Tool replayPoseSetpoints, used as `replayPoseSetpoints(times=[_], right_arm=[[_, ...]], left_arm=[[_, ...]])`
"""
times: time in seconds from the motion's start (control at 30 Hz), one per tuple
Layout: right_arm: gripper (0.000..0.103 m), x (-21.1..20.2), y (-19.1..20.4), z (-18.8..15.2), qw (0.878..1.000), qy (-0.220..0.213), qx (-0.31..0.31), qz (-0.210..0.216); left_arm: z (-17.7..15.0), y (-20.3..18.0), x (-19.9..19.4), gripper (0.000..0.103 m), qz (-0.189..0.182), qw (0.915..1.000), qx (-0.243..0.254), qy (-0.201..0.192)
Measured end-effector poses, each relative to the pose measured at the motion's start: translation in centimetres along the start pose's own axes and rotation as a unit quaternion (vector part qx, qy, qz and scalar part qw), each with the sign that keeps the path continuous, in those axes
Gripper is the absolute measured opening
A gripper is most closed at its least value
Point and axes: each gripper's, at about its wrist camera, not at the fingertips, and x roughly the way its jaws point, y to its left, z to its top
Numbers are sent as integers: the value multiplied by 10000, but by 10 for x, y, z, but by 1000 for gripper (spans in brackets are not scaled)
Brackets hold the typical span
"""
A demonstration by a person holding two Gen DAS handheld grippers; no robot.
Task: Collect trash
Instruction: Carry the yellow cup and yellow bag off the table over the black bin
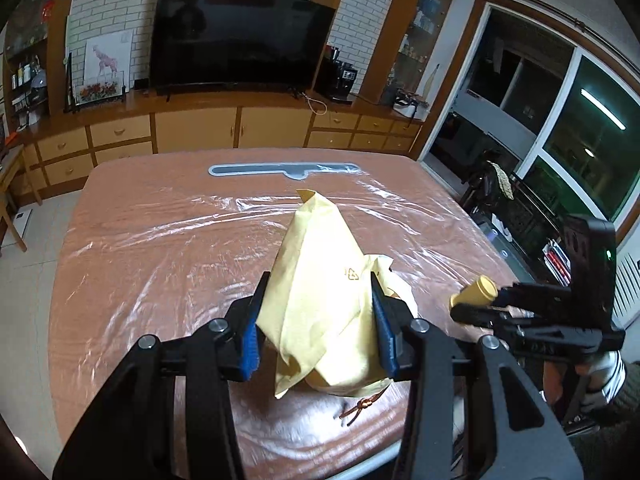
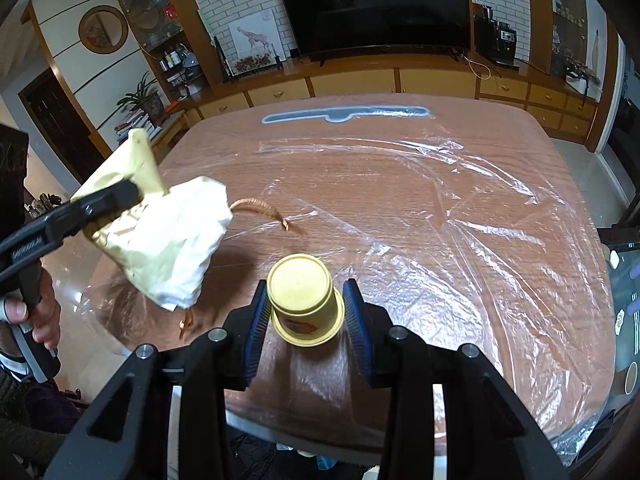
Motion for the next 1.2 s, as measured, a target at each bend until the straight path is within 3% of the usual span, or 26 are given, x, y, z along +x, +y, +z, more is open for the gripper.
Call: replayPoseSetpoints(times=[0.67, 1.2], right_arm=[[37, -38, 26, -39, 9994, 62, -219, 256], [37, -39, 31, -89, 9979, 530, -116, 349]], left_arm=[[-60, -37, -44, 46, -394, 9967, 653, 267], [-113, -61, -46, 46, -726, 9881, 1020, 892]])
